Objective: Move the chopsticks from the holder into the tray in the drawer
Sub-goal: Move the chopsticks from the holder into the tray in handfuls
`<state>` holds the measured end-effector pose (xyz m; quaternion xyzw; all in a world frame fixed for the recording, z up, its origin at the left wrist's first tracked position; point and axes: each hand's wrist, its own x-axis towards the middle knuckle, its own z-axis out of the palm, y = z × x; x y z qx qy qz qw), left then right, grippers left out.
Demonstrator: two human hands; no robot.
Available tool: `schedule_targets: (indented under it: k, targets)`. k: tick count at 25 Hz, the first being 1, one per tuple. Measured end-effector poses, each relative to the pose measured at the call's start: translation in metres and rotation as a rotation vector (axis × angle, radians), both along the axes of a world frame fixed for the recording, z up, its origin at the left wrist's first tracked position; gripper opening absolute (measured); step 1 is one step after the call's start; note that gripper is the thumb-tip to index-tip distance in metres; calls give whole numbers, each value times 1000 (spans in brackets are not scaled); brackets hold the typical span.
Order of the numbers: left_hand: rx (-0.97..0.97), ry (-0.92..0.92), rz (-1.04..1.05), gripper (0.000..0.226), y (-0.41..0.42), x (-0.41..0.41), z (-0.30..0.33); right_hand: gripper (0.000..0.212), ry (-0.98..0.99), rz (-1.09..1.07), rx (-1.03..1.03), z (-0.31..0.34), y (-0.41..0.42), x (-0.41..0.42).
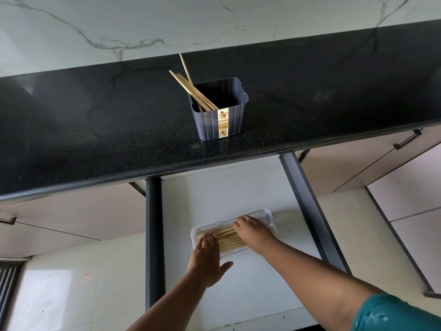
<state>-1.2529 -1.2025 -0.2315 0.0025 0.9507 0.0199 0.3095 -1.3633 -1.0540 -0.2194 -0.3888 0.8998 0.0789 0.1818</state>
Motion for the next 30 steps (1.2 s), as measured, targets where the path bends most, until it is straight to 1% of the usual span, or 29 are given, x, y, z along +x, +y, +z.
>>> schedule_targets:
  k: [5,10,13,16,18,20,23,25,27,28,30]
  targets:
    - [-65,10,27,91,5,-3,8,37,-48,-215,60,4,19,0]
    - [-18,38,48,79,6,-5,2,33,-104,-394,86,-3,19,1]
    - [-49,63,58,81,4,-8,2,23,-130,-532,-15,-9,21,6]
    - [-96,36,50,85,7,-8,0,34,-121,-539,-132,-17,26,12]
    - [-136,6,32,84,9,-9,0,37,-126,-561,-131,-17,25,15]
    - [-151,13,18,82,11,-11,2,36,-136,-570,-111,-16,23,16]
    - [-95,43,31,81,16,-13,3,41,-139,-538,-154,-12,23,14]
    - [-61,25,59,82,16,-12,2,50,-188,-495,-154,-13,24,15]
    - [-56,-7,61,81,14,-10,2,54,-222,-487,-142,-11,25,17]
    - [-48,-7,59,80,14,-9,1,54,-226,-487,-152,-10,25,17]
    - [-3,36,76,80,15,-6,-1,50,-166,-436,-197,-10,28,18]
